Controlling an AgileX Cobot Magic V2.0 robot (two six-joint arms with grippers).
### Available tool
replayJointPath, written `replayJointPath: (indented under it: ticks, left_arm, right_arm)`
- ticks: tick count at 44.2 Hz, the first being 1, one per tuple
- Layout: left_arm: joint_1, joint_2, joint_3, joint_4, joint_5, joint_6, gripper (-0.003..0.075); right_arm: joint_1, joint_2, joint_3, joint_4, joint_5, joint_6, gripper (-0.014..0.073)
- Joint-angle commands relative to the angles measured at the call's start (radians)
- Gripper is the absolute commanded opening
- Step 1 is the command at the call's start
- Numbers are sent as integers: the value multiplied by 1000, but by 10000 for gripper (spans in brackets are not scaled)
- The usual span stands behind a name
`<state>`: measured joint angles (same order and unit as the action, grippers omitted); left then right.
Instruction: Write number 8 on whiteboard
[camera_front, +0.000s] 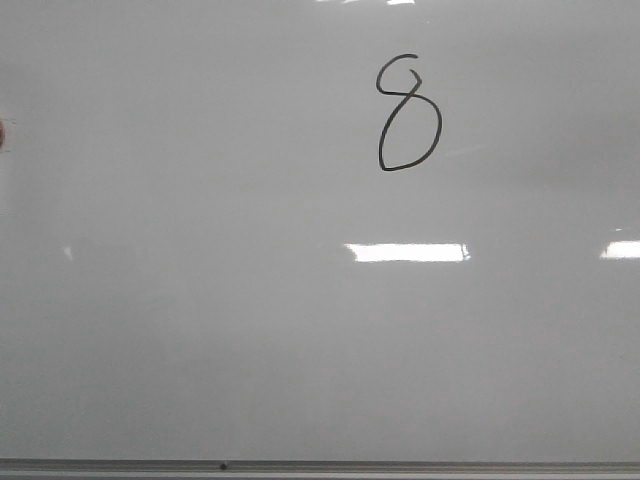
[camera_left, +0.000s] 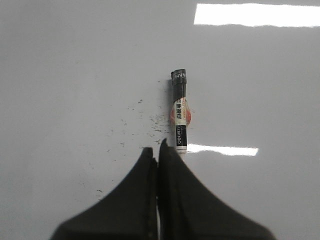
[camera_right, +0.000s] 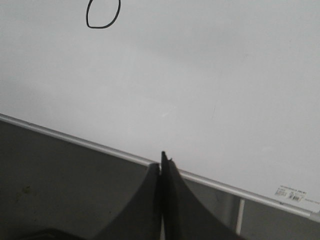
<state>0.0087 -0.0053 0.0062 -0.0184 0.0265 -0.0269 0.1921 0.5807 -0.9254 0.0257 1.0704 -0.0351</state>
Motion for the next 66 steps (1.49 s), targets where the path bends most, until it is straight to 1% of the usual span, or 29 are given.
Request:
replayJointPath:
  ticks: [1, 8, 11, 16, 23, 27, 35, 59, 66]
  left_arm:
    - [-5, -21, 2, -7, -91, -5, -19]
    - [-5, -21, 2, -7, -91, -5, -19]
    - [-5, -21, 2, -7, -91, -5, -19]
    - [-5, -21, 2, -7, -91, -5, -19]
    - [-5, -21, 2, -7, -91, -5, -19]
    - [-5, -21, 2, -7, -91, -5, -19]
    - [-5, -21, 2, -7, -91, -5, -19]
    - [-5, -21, 2, -7, -91, -5, -19]
    - [-5, -21, 2, -7, -91, -5, -19]
  right_arm:
    - [-24, -72, 86, -26, -193, -14, -116]
    - [-96, -242, 376, -26, -556, -14, -116]
    - [-128, -314, 490, -19, -679, -13, -116]
    - [-170, -444, 665, -6, -837, -13, -116]
    - [-192, -575, 821, -6, -967, -13, -116]
    - [-192, -611, 877, -6, -1017, -13, -116]
    - [-176, -610, 951, -6, -1130, -13, -116]
    - [-166, -610, 948, -3, -1126, -12, -116]
    - [-166, -610, 948, 8, -1125, 30, -116]
